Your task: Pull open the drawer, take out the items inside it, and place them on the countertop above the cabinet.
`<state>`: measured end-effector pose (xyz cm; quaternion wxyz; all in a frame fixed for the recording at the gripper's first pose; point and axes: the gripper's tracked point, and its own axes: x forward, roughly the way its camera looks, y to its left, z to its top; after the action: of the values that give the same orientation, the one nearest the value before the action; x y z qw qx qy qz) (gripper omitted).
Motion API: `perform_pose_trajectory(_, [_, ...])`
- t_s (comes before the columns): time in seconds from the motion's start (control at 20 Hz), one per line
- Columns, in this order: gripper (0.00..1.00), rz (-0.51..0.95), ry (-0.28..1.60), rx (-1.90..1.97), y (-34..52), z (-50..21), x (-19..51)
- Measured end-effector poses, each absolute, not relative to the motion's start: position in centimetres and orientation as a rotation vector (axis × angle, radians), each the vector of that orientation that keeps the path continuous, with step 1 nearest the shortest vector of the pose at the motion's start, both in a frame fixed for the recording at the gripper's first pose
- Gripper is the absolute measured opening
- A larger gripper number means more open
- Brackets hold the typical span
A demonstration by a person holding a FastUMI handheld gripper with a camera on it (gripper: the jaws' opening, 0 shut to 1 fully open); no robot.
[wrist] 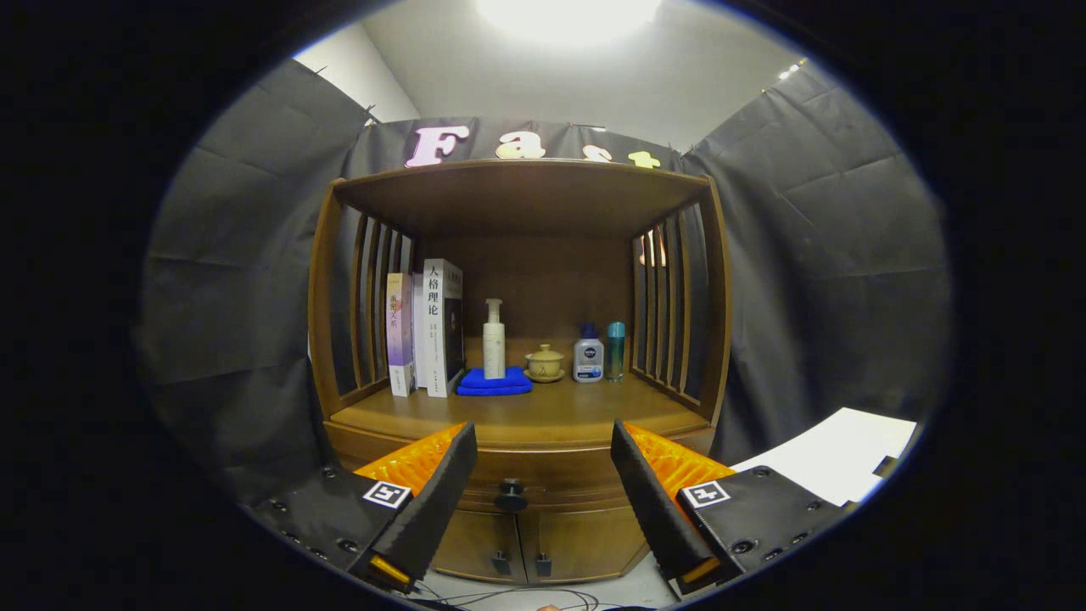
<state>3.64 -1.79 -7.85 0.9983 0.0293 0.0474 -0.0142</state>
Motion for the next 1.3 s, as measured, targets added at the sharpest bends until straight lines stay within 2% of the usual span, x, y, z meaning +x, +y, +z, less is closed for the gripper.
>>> perform_pose_trajectory(0.55, [1.0, -0.032, 0.136, 0.005, -1.7, -11.4, 5.9])
perform_pose_trajectory(1.3, [1.0, 0.01, 0.336, 0.109, -1.0, -22.3, 10.7])
